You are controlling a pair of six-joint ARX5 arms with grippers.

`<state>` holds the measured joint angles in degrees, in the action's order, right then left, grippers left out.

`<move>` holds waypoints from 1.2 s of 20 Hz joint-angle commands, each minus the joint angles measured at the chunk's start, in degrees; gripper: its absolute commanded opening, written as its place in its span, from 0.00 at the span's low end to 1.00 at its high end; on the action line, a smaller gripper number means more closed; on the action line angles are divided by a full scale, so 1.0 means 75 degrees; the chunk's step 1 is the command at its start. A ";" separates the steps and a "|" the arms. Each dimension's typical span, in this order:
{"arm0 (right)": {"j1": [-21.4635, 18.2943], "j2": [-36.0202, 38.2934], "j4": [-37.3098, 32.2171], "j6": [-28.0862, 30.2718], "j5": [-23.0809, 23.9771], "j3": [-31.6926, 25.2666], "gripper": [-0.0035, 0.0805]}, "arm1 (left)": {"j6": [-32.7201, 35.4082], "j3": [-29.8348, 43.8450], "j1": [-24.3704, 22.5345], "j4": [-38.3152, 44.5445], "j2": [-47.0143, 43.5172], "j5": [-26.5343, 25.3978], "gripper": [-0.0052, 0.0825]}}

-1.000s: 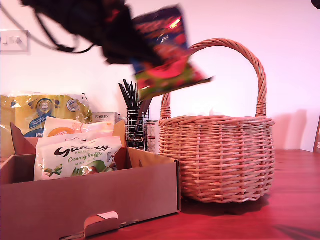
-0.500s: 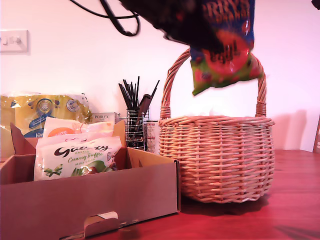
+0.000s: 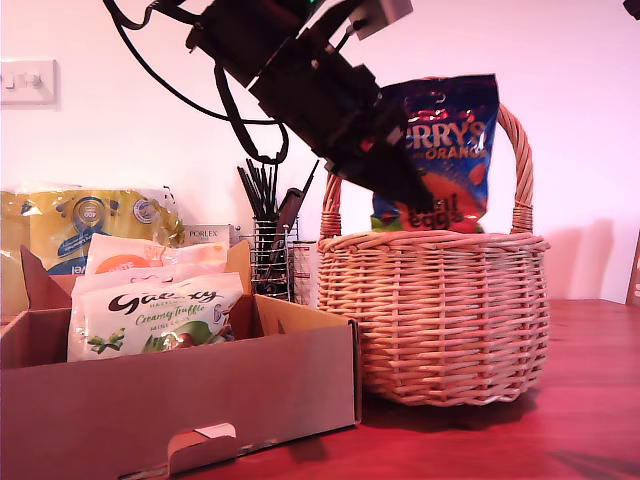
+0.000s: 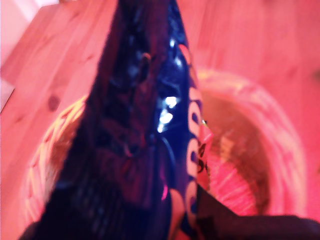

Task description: Move the bags of Easter eggs from the cardboard box on the left into the woven basket on the right side.

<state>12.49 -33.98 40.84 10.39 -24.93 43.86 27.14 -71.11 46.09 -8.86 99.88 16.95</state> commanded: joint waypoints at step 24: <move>0.0029 0.0003 0.0026 0.0020 0.0000 -0.0032 0.03 | -0.0632 -0.0694 -0.0015 -0.1652 -0.1408 0.0280 0.08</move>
<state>12.49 -33.98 41.19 10.39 -24.93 43.86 22.68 -76.58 46.09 -19.64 88.33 18.96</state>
